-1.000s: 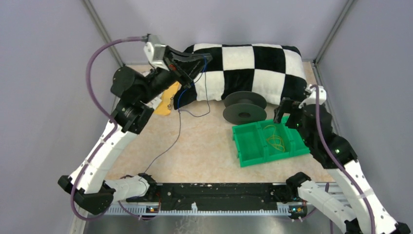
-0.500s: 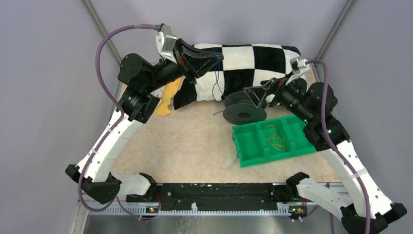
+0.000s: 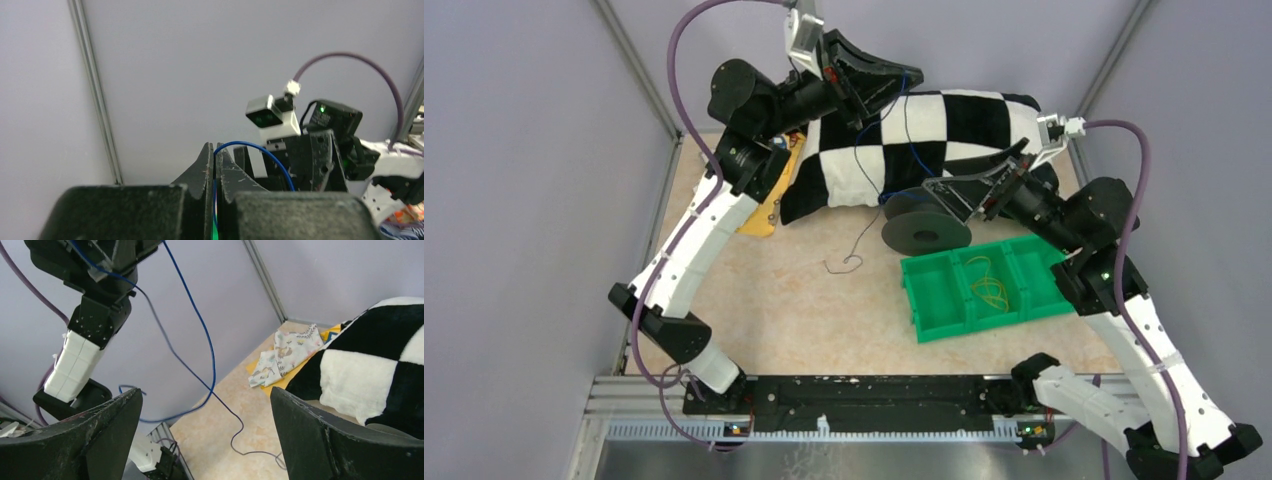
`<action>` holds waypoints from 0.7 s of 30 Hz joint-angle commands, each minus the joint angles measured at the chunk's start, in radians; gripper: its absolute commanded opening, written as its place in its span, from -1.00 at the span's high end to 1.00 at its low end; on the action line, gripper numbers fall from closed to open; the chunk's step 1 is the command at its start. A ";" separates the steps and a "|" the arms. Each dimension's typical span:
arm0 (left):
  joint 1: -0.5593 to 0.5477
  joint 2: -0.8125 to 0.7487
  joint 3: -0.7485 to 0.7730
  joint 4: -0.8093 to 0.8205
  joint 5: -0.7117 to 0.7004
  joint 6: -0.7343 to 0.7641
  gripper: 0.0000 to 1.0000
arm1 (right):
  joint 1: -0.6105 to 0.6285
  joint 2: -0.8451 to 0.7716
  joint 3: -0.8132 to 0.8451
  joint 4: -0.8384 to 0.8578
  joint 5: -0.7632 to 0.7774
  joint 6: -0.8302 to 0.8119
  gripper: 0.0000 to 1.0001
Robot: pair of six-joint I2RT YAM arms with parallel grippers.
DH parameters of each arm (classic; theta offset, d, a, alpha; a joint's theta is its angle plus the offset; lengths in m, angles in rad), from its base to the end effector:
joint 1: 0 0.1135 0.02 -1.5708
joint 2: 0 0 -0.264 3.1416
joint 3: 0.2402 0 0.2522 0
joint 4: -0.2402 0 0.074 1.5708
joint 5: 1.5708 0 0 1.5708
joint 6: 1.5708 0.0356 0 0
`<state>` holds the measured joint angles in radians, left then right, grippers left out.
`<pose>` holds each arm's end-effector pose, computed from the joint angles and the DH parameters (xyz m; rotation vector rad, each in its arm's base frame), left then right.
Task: Wrap the cables
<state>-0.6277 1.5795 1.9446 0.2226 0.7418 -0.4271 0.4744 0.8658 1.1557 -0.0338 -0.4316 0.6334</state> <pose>0.2393 -0.2034 0.5766 0.8310 0.9314 -1.2887 0.1439 0.0906 0.4690 -0.2831 1.4170 1.2064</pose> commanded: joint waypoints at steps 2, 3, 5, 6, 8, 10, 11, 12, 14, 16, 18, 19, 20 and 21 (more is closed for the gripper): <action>-0.007 0.070 0.192 0.025 -0.009 -0.046 1.00 | -0.005 -0.032 0.072 -0.147 0.058 -0.122 -0.97; -0.007 0.078 0.215 0.024 -0.008 -0.048 1.00 | -0.005 -0.044 0.099 -0.200 0.090 -0.165 -0.97; -0.007 0.080 0.239 0.035 -0.010 -0.056 1.00 | -0.005 -0.073 0.122 -0.268 0.147 -0.242 -0.97; -0.008 0.081 0.250 0.042 -0.014 -0.059 1.00 | -0.006 -0.084 0.123 -0.295 0.181 -0.269 -0.97; -0.009 0.085 0.267 0.058 -0.025 -0.074 1.00 | -0.005 -0.099 0.100 -0.342 0.220 -0.312 -0.97; -0.009 0.087 0.273 0.087 -0.027 -0.099 1.00 | -0.006 -0.114 0.037 -0.354 0.213 -0.336 -0.97; -0.009 0.089 0.274 0.101 -0.024 -0.111 1.00 | -0.006 -0.121 -0.007 -0.337 0.188 -0.344 -0.97; -0.010 0.091 0.275 0.111 -0.023 -0.120 1.00 | -0.005 -0.128 -0.053 -0.308 0.154 -0.343 -0.97; -0.012 0.101 0.280 0.115 -0.027 -0.130 1.00 | -0.006 -0.133 -0.140 -0.233 0.069 -0.331 -0.97; -0.013 0.106 0.284 0.118 -0.033 -0.135 1.00 | -0.005 -0.123 -0.202 -0.158 -0.009 -0.305 -0.98; -0.016 0.108 0.289 0.120 -0.036 -0.136 1.00 | -0.004 -0.106 -0.248 -0.089 -0.060 -0.274 -0.97; -0.016 0.108 0.293 0.120 -0.038 -0.136 1.00 | -0.001 -0.098 -0.266 -0.056 -0.082 -0.254 -0.97; -0.017 0.109 0.297 0.121 -0.039 -0.136 1.00 | 0.005 -0.090 -0.283 -0.018 -0.105 -0.243 -0.97; -0.016 0.111 0.300 0.119 -0.041 -0.135 1.00 | 0.017 -0.082 -0.296 0.014 -0.120 -0.236 -0.97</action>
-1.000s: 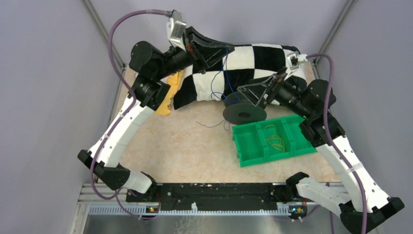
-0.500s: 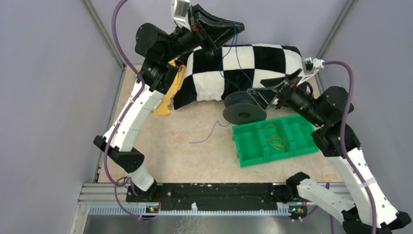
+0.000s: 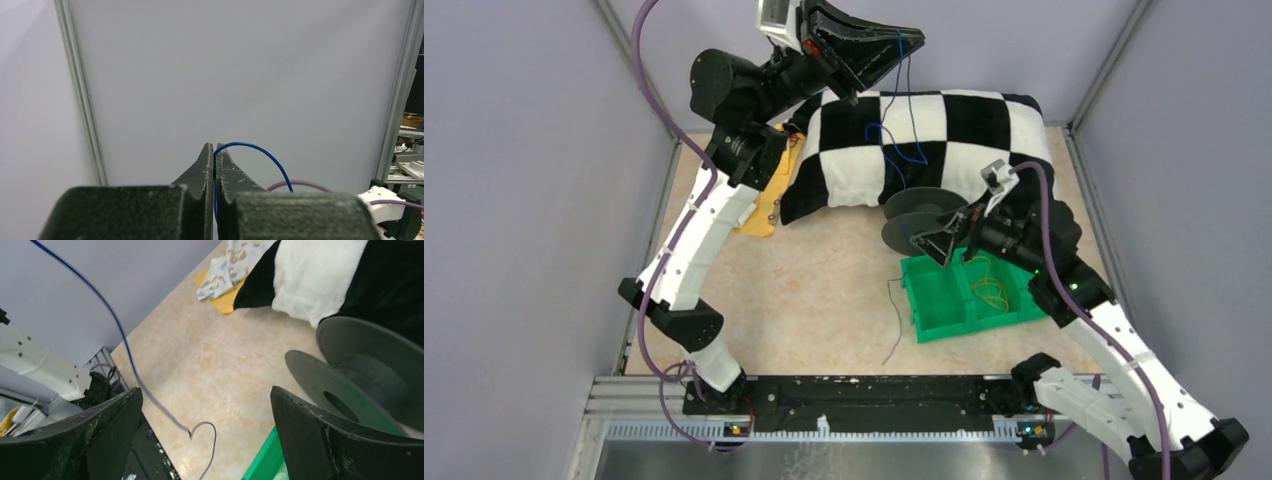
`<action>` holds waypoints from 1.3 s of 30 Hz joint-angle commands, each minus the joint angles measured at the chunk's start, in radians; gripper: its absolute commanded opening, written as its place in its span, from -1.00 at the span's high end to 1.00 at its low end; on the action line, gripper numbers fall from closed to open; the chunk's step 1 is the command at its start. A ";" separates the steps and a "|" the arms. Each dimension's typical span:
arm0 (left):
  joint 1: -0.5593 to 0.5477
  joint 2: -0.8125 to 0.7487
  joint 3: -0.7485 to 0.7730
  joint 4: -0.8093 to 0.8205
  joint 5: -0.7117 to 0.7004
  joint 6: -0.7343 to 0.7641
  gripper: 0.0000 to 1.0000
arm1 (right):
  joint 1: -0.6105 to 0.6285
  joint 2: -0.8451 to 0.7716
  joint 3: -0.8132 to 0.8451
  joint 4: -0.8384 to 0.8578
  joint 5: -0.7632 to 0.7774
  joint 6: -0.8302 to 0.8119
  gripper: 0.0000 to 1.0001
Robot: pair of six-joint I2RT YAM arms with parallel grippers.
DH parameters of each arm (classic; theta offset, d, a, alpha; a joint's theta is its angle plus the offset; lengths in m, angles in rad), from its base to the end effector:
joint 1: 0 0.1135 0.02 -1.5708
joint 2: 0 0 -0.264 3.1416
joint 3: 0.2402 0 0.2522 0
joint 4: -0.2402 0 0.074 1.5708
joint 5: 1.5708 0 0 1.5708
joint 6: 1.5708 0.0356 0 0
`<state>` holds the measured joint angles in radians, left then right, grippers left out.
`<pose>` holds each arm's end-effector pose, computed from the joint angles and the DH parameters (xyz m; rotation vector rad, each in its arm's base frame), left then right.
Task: Wrap the cables
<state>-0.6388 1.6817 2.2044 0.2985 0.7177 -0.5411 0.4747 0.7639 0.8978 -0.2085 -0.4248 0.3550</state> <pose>0.2271 -0.1978 0.6239 0.7788 0.7408 -1.3426 0.1447 0.0909 0.3804 -0.4410 1.6753 0.9707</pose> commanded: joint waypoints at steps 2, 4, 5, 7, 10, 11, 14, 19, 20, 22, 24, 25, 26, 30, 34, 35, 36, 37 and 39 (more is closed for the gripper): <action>-0.005 0.014 0.051 0.039 -0.022 -0.020 1.00 | 0.045 0.042 -0.051 0.235 -0.131 0.045 -0.97; -0.005 0.021 0.065 0.038 -0.023 -0.023 1.00 | 0.067 0.073 -0.056 0.254 -0.109 0.049 -0.97; -0.006 0.021 0.067 0.040 -0.021 -0.025 1.00 | 0.074 0.089 -0.062 0.271 -0.099 0.056 -0.97; -0.006 0.019 0.066 0.041 -0.021 -0.027 1.00 | 0.084 0.120 -0.072 0.318 -0.096 0.070 -0.97; -0.006 0.015 0.066 0.031 -0.026 -0.016 1.00 | 0.099 0.161 -0.078 0.370 -0.095 0.078 -0.97; -0.007 0.014 0.066 0.029 -0.027 -0.014 1.00 | 0.103 0.170 -0.080 0.381 -0.098 0.081 -0.97; -0.007 0.009 0.066 0.027 -0.028 -0.007 1.00 | 0.116 0.199 -0.075 0.406 -0.106 0.093 -0.97; -0.006 0.007 0.064 0.026 -0.028 -0.006 1.00 | 0.138 0.226 -0.085 0.462 -0.103 0.120 -0.97; -0.006 0.008 0.064 0.026 -0.029 -0.006 1.00 | 0.143 0.232 -0.084 0.468 -0.100 0.123 -0.97; -0.007 0.009 0.063 0.026 -0.030 -0.007 1.00 | 0.151 0.253 -0.076 0.470 -0.094 0.130 -0.97; -0.007 0.009 0.060 0.027 -0.032 -0.008 1.00 | 0.152 0.276 -0.064 0.475 -0.101 0.139 -0.95; -0.007 0.009 0.059 0.028 -0.032 -0.008 1.00 | 0.154 0.291 -0.059 0.479 -0.105 0.142 -0.88; -0.007 0.008 0.057 0.029 -0.033 -0.009 1.00 | 0.156 0.300 -0.054 0.480 -0.105 0.145 -0.70; -0.007 0.003 0.054 0.025 -0.042 -0.001 1.00 | 0.157 0.297 -0.030 0.380 -0.011 0.128 0.94; -0.007 -0.008 0.028 0.005 -0.045 0.017 1.00 | 0.157 0.186 -0.016 0.173 0.258 0.072 1.00; -0.006 -0.010 0.013 -0.002 -0.042 0.021 1.00 | 0.156 0.143 -0.013 0.116 0.345 0.055 1.00; -0.006 -0.014 -0.006 -0.011 -0.039 0.024 1.00 | 0.155 0.100 -0.006 0.065 0.428 0.039 1.00; -0.006 -0.020 -0.034 -0.013 -0.037 0.025 1.00 | 0.155 0.054 0.003 0.016 0.506 0.019 1.00; -0.007 -0.029 -0.116 0.002 -0.034 0.016 1.00 | 0.156 -0.037 0.031 -0.088 0.645 -0.022 1.00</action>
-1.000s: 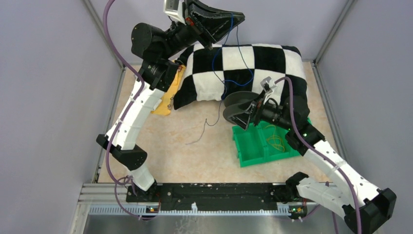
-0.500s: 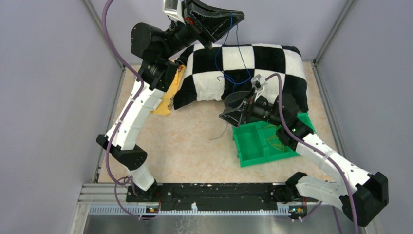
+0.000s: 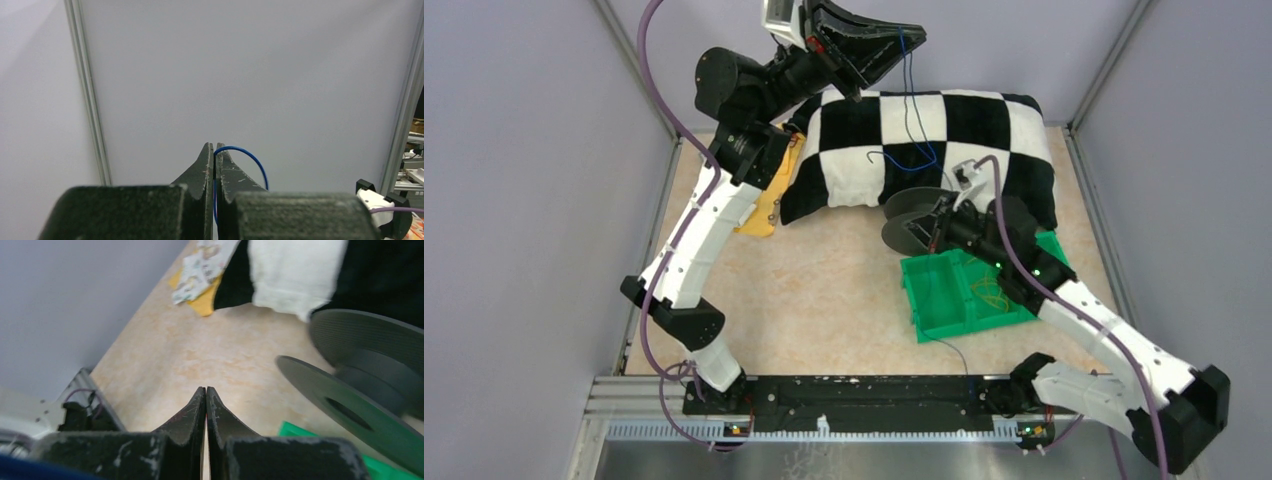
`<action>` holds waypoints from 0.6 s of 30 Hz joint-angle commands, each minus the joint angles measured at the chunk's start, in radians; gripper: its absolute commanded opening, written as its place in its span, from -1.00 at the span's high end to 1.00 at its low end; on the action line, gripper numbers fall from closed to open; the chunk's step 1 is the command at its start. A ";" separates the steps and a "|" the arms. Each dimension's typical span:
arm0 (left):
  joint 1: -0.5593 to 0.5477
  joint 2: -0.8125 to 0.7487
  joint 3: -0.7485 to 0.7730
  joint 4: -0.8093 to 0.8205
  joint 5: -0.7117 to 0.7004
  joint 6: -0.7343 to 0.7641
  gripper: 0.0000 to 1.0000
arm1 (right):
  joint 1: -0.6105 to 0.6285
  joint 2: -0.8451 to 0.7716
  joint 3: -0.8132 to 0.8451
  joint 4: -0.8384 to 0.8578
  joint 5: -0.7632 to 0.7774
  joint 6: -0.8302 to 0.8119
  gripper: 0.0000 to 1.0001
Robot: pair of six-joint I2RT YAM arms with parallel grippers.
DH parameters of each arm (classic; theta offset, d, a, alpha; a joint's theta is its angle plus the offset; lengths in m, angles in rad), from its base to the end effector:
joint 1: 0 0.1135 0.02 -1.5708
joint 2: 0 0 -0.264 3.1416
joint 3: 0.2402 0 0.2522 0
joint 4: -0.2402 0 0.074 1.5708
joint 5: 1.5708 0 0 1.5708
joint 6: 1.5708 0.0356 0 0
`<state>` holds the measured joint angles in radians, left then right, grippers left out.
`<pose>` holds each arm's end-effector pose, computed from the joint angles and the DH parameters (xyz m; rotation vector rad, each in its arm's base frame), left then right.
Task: Wrap the cables
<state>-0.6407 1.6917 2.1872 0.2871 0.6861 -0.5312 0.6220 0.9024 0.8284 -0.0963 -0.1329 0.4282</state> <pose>0.2357 -0.2039 0.6164 0.7486 0.7807 -1.3352 0.1702 0.1278 0.3439 -0.2778 1.8023 0.8740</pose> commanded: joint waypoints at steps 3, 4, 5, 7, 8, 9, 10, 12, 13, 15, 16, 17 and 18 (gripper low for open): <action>-0.006 -0.040 -0.214 0.063 0.009 -0.033 1.00 | 0.008 -0.257 0.148 -0.300 0.509 -0.142 1.00; -0.006 -0.034 -0.253 0.077 0.015 -0.049 1.00 | 0.008 -0.269 0.163 -0.330 0.542 -0.156 1.00; -0.005 -0.025 -0.286 0.095 0.014 -0.062 1.00 | 0.008 -0.274 0.183 -0.361 0.569 -0.165 1.00; -0.009 0.001 -0.342 0.128 0.018 -0.092 1.00 | 0.008 -0.268 0.208 -0.421 0.600 -0.174 1.00; -0.012 0.020 -0.356 0.134 0.022 -0.101 1.00 | 0.008 -0.264 0.217 -0.442 0.592 -0.181 1.00; -0.014 0.042 -0.362 0.133 0.029 -0.108 1.00 | 0.008 -0.261 0.222 -0.460 0.574 -0.186 1.00; -0.018 0.070 -0.362 0.128 0.040 -0.118 1.00 | 0.007 -0.261 0.227 -0.474 0.543 -0.189 1.00; -0.031 0.142 -0.350 0.124 0.077 -0.143 1.00 | 0.007 -0.260 0.233 -0.501 0.476 -0.185 1.00; -0.041 0.174 -0.340 0.122 0.095 -0.151 1.00 | 0.008 -0.262 0.234 -0.510 0.439 -0.186 1.00; -0.067 0.229 -0.325 0.123 0.109 -0.161 1.00 | 0.008 -0.266 0.230 -0.526 0.355 -0.181 1.00; -0.079 0.253 -0.319 0.126 0.109 -0.158 1.00 | 0.008 -0.268 0.227 -0.534 0.312 -0.184 1.00; -0.092 0.277 -0.310 0.128 0.103 -0.155 1.00 | 0.007 -0.269 0.225 -0.551 0.276 -0.180 1.00; -0.102 0.302 -0.300 0.131 0.104 -0.158 1.00 | 0.008 -0.269 0.223 -0.563 0.236 -0.179 1.00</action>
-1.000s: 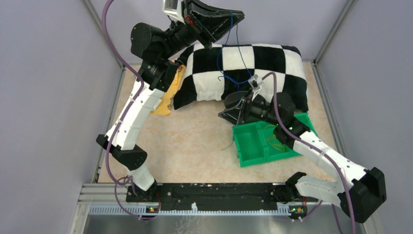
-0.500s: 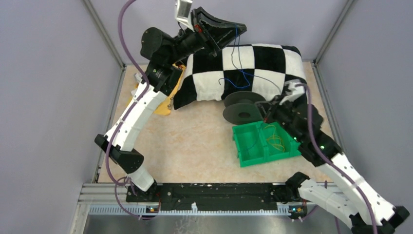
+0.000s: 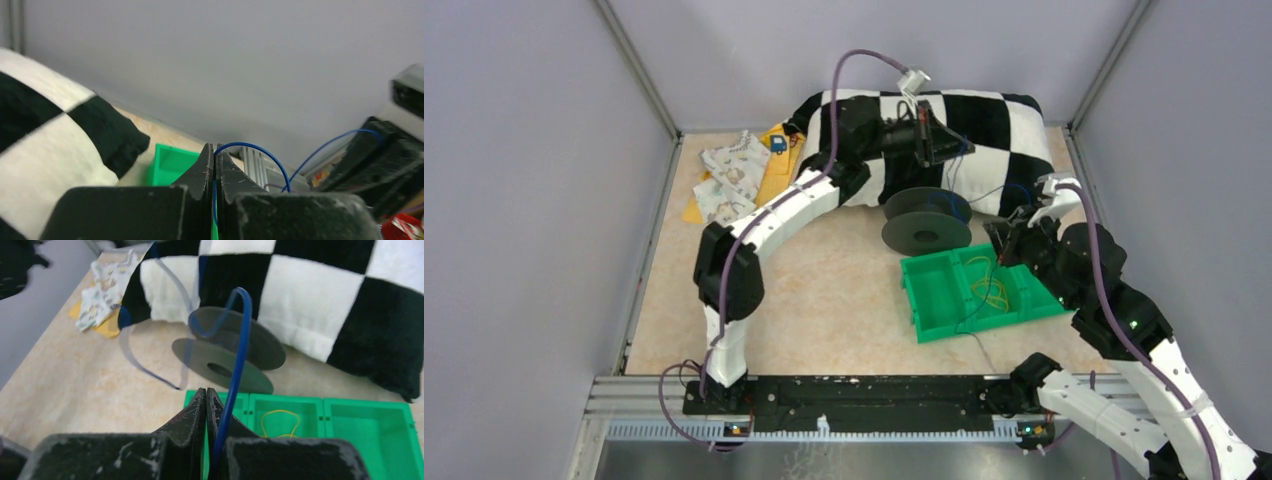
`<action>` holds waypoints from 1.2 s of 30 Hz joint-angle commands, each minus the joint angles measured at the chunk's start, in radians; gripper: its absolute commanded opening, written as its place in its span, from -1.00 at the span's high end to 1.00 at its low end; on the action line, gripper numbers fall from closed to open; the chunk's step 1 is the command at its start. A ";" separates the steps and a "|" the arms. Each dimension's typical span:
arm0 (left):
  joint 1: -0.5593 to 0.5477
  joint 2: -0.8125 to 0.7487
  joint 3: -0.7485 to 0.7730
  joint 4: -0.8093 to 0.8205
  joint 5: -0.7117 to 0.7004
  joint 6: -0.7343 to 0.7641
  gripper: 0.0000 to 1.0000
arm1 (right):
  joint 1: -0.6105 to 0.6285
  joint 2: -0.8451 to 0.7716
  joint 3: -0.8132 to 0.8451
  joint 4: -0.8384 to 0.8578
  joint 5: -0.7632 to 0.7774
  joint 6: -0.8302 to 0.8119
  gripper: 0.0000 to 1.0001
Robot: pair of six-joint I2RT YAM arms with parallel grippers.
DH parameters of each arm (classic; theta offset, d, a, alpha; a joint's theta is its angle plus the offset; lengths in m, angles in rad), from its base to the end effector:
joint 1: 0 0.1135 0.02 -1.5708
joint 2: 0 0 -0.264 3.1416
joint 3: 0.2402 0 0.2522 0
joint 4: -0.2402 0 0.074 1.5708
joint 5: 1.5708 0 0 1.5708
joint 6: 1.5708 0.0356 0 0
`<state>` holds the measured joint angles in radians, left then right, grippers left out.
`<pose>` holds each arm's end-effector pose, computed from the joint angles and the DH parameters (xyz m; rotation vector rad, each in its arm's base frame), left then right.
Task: Wrap the cables
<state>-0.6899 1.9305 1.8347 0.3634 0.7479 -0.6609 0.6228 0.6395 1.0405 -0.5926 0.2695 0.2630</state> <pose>0.3387 -0.3108 0.4234 0.7420 1.3921 -1.5794 0.1002 0.0603 0.4013 -0.1215 1.7690 0.4069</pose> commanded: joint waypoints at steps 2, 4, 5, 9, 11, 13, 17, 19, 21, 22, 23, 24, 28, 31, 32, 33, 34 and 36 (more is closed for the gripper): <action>-0.063 0.114 0.084 0.062 0.063 -0.049 1.00 | 0.007 -0.001 0.009 -0.093 -0.250 -0.009 1.00; -0.067 0.158 0.106 0.074 0.089 -0.075 1.00 | 0.008 0.007 0.010 -0.124 -0.327 0.006 1.00; -0.070 0.175 0.115 0.076 0.096 -0.083 1.00 | 0.007 0.007 0.005 -0.131 -0.359 0.015 1.00; -0.100 0.227 0.161 0.058 0.101 -0.061 1.00 | 0.007 -0.021 -0.045 -0.119 -0.426 0.075 1.00; -0.125 0.250 0.215 -0.051 0.114 0.004 1.00 | 0.008 -0.051 -0.073 -0.082 -0.400 0.108 1.00; -0.144 0.258 0.238 -0.102 0.120 0.045 1.00 | 0.008 -0.081 -0.094 -0.031 -0.330 0.144 1.00; -0.154 0.276 0.250 -0.124 0.117 0.057 0.33 | 0.007 -0.073 -0.087 -0.033 -0.076 0.229 1.00; -0.155 0.285 0.267 -0.133 0.120 0.055 0.19 | 0.007 -0.066 -0.075 -0.072 0.043 0.279 1.00; -0.153 0.289 0.280 -0.101 0.147 0.027 0.14 | 0.007 -0.075 -0.070 -0.111 0.131 0.313 1.00; -0.152 0.290 0.291 -0.100 0.148 0.025 0.05 | 0.007 -0.084 -0.066 -0.136 0.172 0.329 1.00; -0.153 0.291 0.305 -0.109 0.143 0.032 -0.04 | 0.006 -0.095 -0.061 -0.157 0.201 0.340 1.00; -0.154 0.295 0.323 -0.124 0.139 0.043 -0.09 | 0.007 -0.110 -0.058 -0.180 0.231 0.363 1.00; -0.152 0.290 0.354 -0.156 0.109 0.061 -0.27 | 0.007 -0.165 -0.048 -0.259 0.331 0.411 1.00; -0.148 0.233 0.318 -0.142 0.077 0.064 -0.43 | 0.008 -0.180 -0.055 -0.302 0.389 0.429 1.00; -0.146 0.204 0.296 -0.143 0.065 0.082 -0.48 | 0.007 -0.178 -0.057 -0.304 0.399 0.430 1.00; -0.144 0.168 0.272 -0.148 0.050 0.105 -0.54 | 0.007 -0.173 -0.057 -0.305 0.406 0.434 1.00; -0.141 0.118 0.245 -0.159 0.035 0.135 -0.56 | 0.007 -0.163 -0.057 -0.302 0.410 0.435 1.00; -0.127 0.039 0.189 -0.184 0.000 0.188 -0.59 | 0.008 -0.136 -0.057 -0.274 0.423 0.435 1.00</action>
<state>-0.8368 2.1872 2.0895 0.1871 0.8131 -0.5755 0.6243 0.4664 0.9504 -0.8680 0.6109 0.6731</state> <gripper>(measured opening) 0.783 0.006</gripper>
